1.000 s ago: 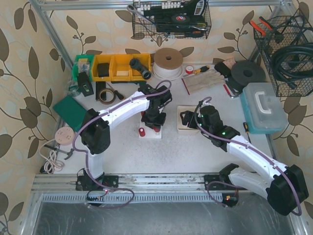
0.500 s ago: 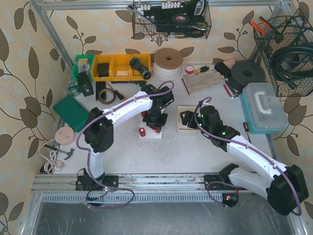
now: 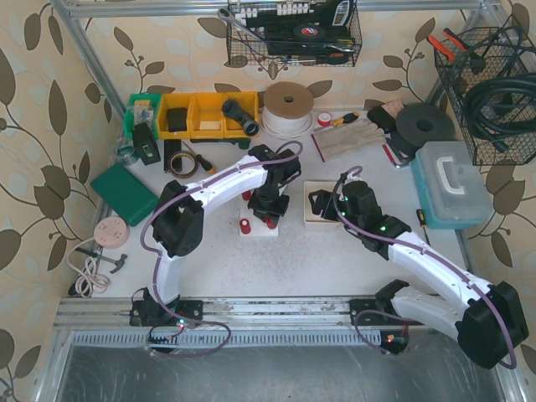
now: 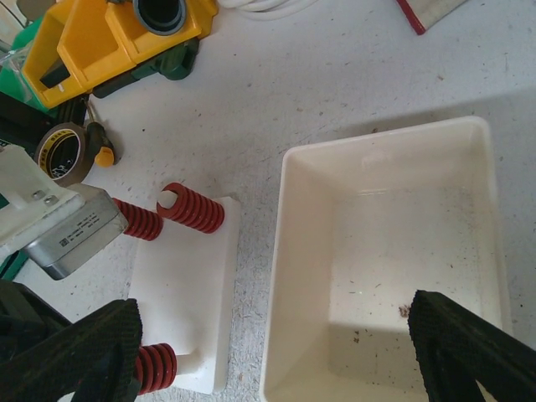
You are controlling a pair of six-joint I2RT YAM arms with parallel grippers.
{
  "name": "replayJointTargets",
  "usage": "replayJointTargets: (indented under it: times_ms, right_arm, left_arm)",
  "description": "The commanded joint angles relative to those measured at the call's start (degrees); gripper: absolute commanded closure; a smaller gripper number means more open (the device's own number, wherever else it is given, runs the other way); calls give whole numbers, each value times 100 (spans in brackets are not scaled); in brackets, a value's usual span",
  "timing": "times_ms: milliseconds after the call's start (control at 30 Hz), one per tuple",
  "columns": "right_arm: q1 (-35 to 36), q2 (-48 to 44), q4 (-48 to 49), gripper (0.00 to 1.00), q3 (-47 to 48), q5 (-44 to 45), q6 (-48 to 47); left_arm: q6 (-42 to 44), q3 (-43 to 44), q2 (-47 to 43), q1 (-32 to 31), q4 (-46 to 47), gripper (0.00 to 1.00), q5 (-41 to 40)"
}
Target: Install the large spring
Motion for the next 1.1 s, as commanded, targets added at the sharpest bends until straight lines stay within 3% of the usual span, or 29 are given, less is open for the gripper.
replayJointTargets:
  times_ms: [0,867,900,1000,1067]
  right_arm:
    - [21,-10,92,14,-107,129,47]
    - [20,-92,80,14,-143,147,47]
    - [21,-100,83,13,-141,135,40]
    - [23,-120,42,11,-118,120,3]
    - [23,-145,-18,10,-100,141,-12]
  left_arm:
    - [143,292,71,-34,-287,100,-4]
    - [269,387,526,-34,-248,100,-168]
    - [271,399,525,-34,-258,95,-171]
    - [260,398,454,-34,-209,51,-168]
    - [236,387,362,-34,-115,34,-128]
